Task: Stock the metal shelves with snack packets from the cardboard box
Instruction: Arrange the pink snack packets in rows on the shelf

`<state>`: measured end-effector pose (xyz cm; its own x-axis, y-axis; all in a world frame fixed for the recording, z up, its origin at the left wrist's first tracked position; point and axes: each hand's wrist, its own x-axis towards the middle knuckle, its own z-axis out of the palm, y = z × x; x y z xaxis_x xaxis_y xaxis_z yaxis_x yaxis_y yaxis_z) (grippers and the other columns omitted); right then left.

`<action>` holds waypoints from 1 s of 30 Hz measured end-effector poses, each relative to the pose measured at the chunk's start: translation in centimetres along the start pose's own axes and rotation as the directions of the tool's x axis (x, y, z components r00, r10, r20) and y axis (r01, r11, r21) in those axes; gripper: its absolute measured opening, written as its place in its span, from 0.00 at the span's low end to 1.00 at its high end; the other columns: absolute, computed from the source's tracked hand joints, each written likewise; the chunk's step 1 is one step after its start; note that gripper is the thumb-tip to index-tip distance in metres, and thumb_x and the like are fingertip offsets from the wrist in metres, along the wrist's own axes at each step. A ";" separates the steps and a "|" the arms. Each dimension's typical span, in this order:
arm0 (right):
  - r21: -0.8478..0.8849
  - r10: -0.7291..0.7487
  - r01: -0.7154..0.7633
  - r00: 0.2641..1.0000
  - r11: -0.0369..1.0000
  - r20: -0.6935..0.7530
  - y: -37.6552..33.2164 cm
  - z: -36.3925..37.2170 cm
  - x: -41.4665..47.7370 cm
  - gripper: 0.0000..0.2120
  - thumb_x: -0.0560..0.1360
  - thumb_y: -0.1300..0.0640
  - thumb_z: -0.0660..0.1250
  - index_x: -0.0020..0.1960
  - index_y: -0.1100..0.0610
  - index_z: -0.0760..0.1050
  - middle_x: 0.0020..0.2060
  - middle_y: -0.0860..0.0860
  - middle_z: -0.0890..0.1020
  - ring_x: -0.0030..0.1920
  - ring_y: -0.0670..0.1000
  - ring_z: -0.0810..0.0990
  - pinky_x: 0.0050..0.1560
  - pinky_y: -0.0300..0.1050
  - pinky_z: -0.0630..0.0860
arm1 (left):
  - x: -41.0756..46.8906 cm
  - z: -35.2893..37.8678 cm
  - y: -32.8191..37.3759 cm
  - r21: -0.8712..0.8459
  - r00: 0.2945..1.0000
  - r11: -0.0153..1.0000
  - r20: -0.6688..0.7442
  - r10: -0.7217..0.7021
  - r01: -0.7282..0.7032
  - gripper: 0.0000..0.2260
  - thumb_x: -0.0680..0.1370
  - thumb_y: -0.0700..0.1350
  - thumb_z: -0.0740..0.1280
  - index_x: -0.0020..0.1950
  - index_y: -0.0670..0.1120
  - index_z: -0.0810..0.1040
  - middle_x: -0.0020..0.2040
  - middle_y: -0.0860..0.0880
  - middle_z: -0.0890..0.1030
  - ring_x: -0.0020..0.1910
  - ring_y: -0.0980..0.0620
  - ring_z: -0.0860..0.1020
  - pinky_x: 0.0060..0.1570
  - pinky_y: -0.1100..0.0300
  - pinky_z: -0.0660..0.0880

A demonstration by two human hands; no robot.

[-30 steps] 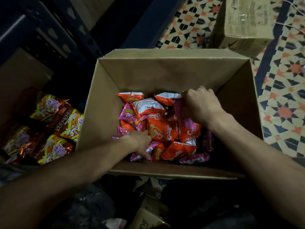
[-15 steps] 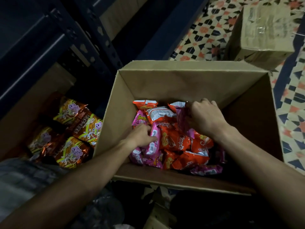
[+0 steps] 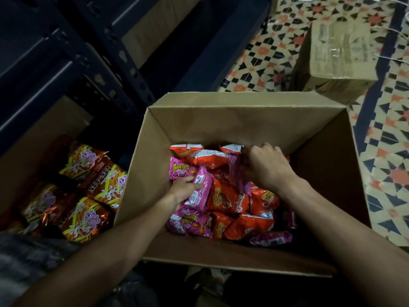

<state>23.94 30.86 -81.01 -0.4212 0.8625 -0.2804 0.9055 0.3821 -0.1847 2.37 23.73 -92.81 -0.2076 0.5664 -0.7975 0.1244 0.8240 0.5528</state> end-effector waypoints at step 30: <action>0.271 -0.068 0.122 0.978 0.955 -0.199 -2.2 -1.5 -1.7 0.15 0.75 0.51 0.67 0.61 0.53 0.76 0.55 0.55 0.82 0.56 0.61 0.74 0.57 0.56 0.72 | -9.7 -6.1 2.5 0.157 0.966 0.953 0.047 0.254 -0.258 0.24 0.69 0.41 0.79 0.64 0.43 0.80 0.59 0.48 0.81 0.58 0.51 0.80 0.62 0.55 0.75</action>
<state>22.75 29.04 -78.71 -0.4631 0.8832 -0.0738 0.7993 0.3802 -0.4654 -1.26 20.25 -82.22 -0.1238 0.7571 -0.6415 0.3248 0.6418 0.6947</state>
